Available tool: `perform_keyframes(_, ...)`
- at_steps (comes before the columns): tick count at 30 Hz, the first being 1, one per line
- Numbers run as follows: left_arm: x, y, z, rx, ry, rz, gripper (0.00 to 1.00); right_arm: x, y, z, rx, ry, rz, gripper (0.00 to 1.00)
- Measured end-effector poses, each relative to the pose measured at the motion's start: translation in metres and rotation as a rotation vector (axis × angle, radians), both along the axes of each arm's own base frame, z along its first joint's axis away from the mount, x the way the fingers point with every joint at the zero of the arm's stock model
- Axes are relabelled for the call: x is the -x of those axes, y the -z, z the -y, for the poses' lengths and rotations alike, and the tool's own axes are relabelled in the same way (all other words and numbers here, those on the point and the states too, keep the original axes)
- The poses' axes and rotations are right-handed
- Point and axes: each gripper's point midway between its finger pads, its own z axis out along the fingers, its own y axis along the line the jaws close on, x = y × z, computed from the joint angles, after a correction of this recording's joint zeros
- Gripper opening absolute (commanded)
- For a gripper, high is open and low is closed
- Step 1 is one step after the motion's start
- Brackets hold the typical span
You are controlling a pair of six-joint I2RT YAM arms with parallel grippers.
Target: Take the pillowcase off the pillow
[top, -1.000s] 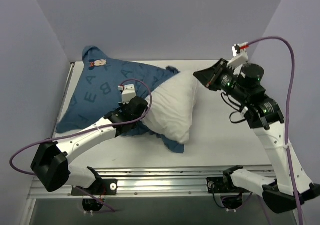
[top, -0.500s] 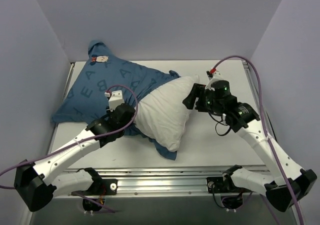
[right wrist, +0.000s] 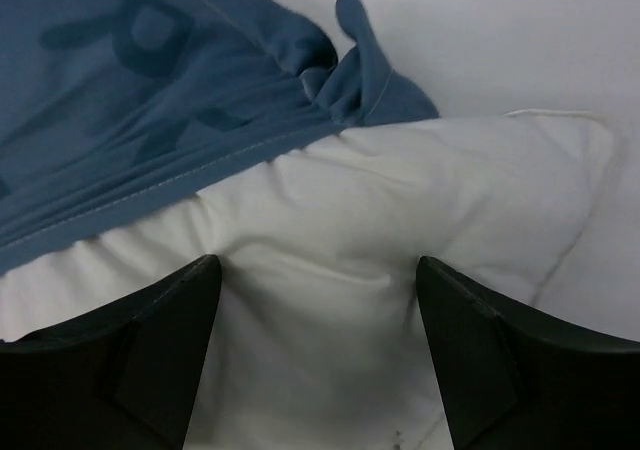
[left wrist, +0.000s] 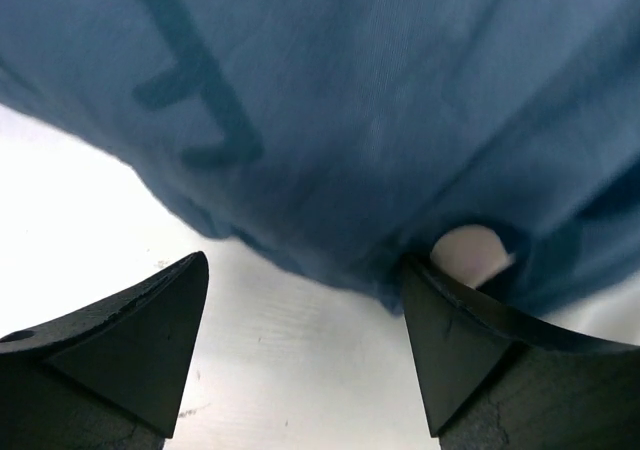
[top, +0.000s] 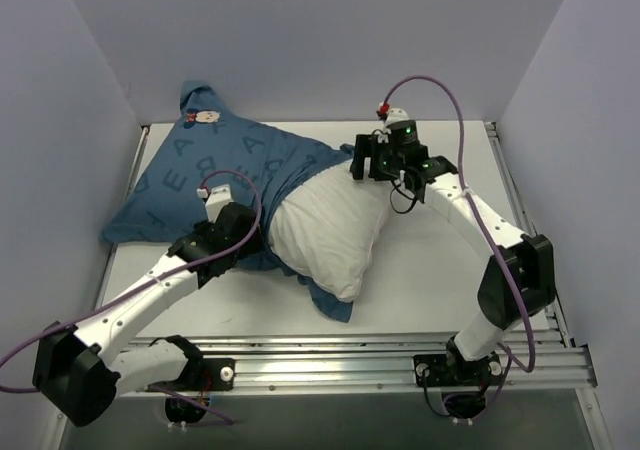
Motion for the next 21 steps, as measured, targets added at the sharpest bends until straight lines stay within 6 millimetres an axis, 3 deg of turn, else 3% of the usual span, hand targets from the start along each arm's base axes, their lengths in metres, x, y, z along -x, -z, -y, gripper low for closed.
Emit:
perform_keyframes(3, -0.02, 0.008, 0.002, -0.012, -0.004, -0.042, 0.86, 0.014, 0.045, -0.016, 0.028, -0.045, -0.049, 0.73)
perform_keyframes(5, -0.033, 0.013, -0.001, -0.033, -0.007, -0.074, 0.86, 0.031, 0.062, -0.028, 0.03, -0.067, -0.043, 0.73)
perform_keyframes(9, -0.047, 0.02, -0.017, -0.1, -0.027, -0.12, 0.86, 0.077, 0.064, -0.056, -0.005, -0.086, 0.01, 0.71)
perform_keyframes(12, -0.053, 0.015, -0.029, -0.145, -0.033, -0.114, 0.86, 0.131, 0.061, -0.086, -0.061, -0.124, 0.03, 0.7)
perform_keyframes(14, -0.055, 0.008, -0.032, -0.155, -0.019, -0.093, 0.86, 0.178, 0.063, -0.11, -0.103, -0.189, 0.013, 0.7)
perform_keyframes(18, -0.058, -0.021, -0.032, -0.13, 0.01, 0.004, 0.86, 0.267, 0.073, -0.156, -0.144, -0.358, -0.056, 0.71)
perform_keyframes(21, -0.065, -0.046, -0.021, -0.062, 0.042, 0.1, 0.88, 0.3, 0.082, -0.175, -0.116, -0.439, -0.106, 0.7)
